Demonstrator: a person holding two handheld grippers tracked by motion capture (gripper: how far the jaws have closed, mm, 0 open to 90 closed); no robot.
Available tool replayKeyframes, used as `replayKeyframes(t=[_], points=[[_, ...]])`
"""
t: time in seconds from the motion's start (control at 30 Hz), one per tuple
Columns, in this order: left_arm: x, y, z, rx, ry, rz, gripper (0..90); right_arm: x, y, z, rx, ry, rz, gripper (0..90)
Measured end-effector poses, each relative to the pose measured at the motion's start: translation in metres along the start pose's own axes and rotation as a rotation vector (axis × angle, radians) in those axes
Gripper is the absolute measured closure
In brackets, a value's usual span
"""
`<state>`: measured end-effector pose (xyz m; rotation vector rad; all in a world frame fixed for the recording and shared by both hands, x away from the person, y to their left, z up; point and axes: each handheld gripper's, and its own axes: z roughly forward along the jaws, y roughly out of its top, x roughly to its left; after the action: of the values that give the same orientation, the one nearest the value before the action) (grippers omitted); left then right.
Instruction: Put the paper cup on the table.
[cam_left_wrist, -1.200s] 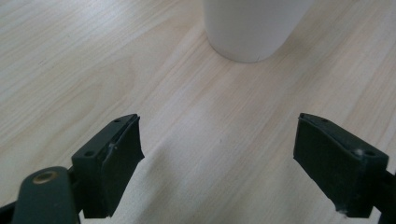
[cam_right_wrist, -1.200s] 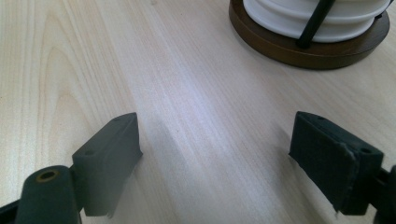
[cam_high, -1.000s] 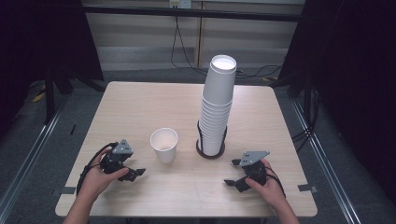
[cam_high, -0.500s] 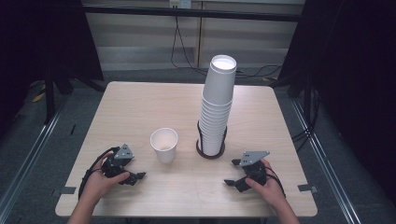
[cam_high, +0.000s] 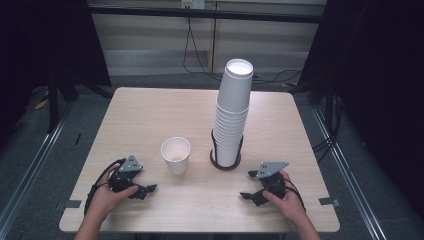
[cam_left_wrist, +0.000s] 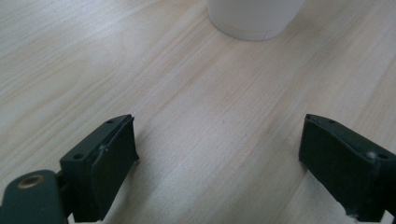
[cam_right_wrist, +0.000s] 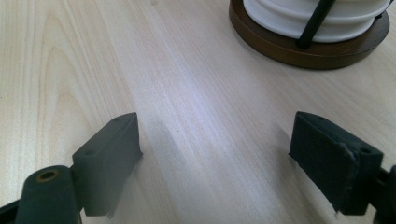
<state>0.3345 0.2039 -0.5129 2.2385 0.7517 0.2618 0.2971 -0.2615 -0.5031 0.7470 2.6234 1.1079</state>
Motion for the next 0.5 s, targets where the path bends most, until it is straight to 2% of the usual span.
replayKeyframes(t=[0.1, 0.5], points=[[-0.0003, -0.0027, 0.0011, -0.029, 0.005, -0.003, 9.0, 0.0001, 0.0, 0.0, 0.0, 0.0, 0.001, 15.6], [-0.0017, -0.003, 0.0009, -0.032, 0.019, -0.011, 9.8, 0.0002, -0.0001, -0.0001, -0.001, -0.001, 0.0, 15.7]])
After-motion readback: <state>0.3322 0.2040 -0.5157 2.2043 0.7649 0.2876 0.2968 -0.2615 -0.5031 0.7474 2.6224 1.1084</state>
